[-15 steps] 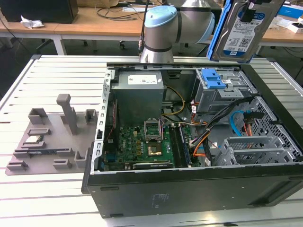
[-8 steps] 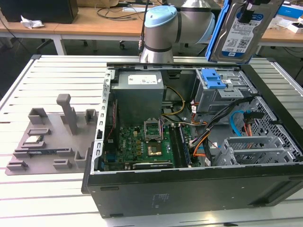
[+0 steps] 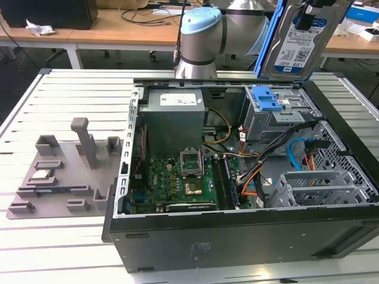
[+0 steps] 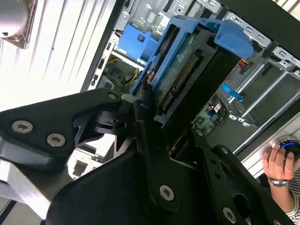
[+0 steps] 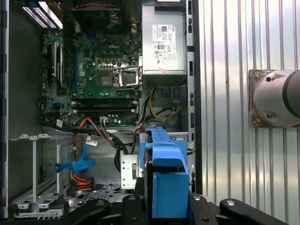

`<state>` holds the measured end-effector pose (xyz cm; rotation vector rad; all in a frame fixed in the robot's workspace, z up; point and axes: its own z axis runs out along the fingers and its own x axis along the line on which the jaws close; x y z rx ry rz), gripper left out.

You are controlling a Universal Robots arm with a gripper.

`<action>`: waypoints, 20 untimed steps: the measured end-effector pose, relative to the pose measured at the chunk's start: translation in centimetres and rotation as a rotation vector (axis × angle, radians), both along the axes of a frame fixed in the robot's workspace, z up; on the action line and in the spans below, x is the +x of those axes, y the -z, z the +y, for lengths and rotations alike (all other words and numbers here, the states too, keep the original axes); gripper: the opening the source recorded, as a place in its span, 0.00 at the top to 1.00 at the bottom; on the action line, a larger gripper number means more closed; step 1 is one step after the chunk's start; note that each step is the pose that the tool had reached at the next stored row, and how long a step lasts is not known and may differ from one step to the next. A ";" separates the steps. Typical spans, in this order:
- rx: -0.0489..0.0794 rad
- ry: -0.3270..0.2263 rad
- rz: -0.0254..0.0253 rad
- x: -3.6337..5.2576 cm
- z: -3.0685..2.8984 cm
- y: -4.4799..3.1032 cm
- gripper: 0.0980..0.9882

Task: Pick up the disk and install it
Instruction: 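Pick up the disk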

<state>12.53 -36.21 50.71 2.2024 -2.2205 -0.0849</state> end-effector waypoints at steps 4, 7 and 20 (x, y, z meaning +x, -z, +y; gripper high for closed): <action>0.000 0.000 0.0000 -0.36 -0.24 0.03 0.70; 0.000 0.000 0.0000 -0.54 -0.38 0.04 0.70; 0.000 0.000 0.0000 -1.65 -1.24 0.11 0.70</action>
